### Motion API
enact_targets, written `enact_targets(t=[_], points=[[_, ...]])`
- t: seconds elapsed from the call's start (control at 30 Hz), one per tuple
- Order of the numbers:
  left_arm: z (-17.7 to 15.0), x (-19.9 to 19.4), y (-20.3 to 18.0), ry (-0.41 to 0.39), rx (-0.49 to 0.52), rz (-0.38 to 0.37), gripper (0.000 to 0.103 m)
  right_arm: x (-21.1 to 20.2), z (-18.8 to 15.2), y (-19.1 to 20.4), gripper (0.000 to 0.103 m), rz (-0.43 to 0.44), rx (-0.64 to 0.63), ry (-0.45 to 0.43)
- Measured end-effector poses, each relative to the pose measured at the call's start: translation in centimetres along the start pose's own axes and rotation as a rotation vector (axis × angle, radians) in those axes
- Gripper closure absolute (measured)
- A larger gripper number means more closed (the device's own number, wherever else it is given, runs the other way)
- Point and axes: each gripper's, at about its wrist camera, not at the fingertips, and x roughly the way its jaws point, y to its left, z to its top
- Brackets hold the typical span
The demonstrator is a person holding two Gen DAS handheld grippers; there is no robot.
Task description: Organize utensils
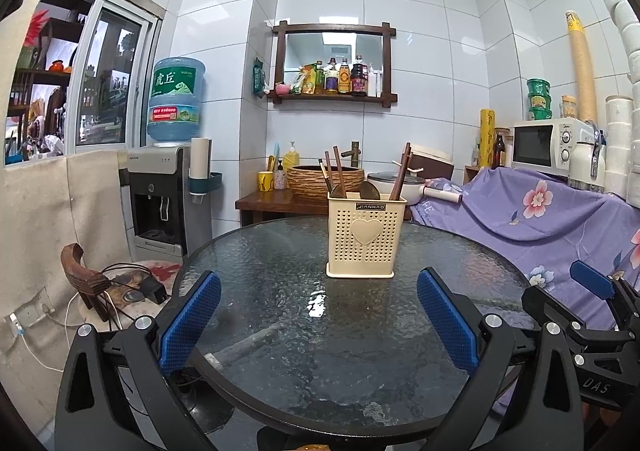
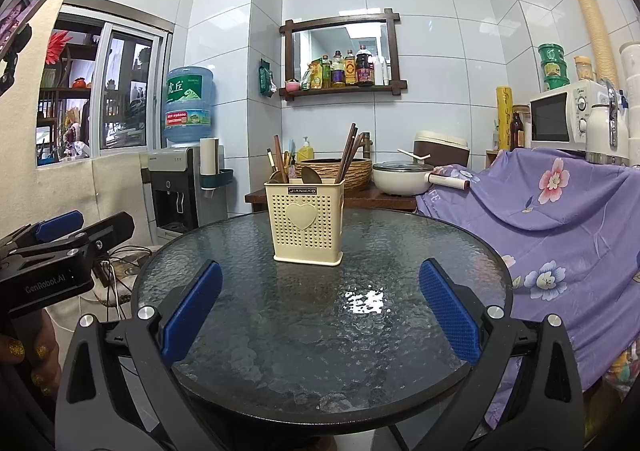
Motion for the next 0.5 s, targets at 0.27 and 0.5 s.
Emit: enact_targets(t=[0.27,0.5], points=[[0.07,-0.07,-0.23,0.003,0.004,0.004,0.007,0.06,-0.45,0.37,0.006,0.001,0.001,0.004],[0.07,-0.04,-0.15,0.004,0.002,0.003,0.007,0.03,-0.45,0.42,0.006,0.0,0.001,0.004]])
